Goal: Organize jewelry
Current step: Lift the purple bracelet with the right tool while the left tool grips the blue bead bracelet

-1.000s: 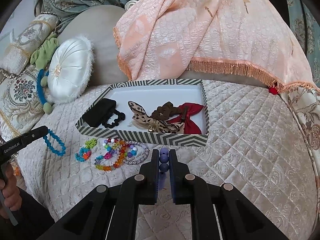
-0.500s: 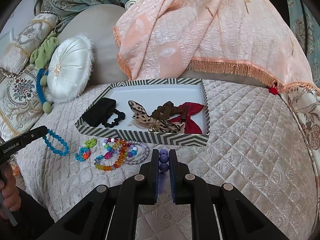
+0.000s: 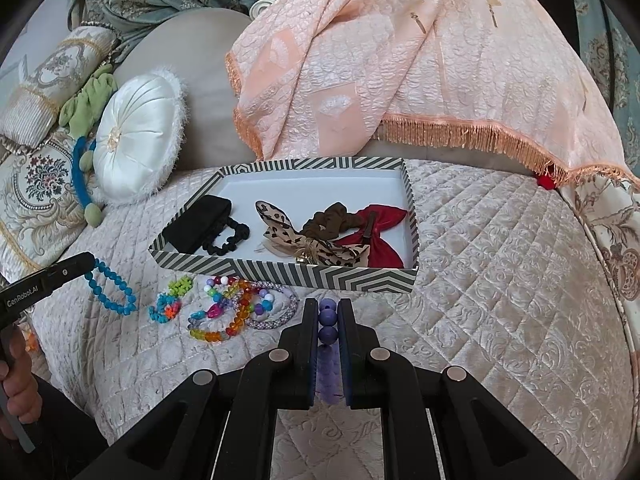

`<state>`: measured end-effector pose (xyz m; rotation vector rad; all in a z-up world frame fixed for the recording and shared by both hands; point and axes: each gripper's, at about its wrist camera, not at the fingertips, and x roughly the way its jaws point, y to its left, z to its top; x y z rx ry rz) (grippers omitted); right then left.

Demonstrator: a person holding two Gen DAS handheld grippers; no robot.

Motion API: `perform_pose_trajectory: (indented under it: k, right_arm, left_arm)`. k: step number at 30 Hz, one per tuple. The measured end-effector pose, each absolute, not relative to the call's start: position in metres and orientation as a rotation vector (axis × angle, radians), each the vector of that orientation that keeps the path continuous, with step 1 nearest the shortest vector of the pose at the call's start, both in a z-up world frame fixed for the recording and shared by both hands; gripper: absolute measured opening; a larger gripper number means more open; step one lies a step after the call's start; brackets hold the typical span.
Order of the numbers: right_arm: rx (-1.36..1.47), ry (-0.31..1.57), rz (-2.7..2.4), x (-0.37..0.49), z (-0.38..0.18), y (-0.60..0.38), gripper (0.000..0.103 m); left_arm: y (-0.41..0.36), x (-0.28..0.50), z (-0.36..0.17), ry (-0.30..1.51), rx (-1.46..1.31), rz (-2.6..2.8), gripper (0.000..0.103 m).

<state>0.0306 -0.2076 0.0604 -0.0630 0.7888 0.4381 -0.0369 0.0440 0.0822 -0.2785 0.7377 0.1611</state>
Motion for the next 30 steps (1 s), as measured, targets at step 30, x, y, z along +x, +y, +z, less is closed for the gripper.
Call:
perform_pose_trajectory:
  k: [30]
  right_arm:
    - [-0.063, 0.789, 0.430, 0.0307, 0.0601, -0.2040, 0.008]
  left_arm:
    - [0.0437, -0.0373, 0.0782, 0.736, -0.266, 0.168, 0.010]
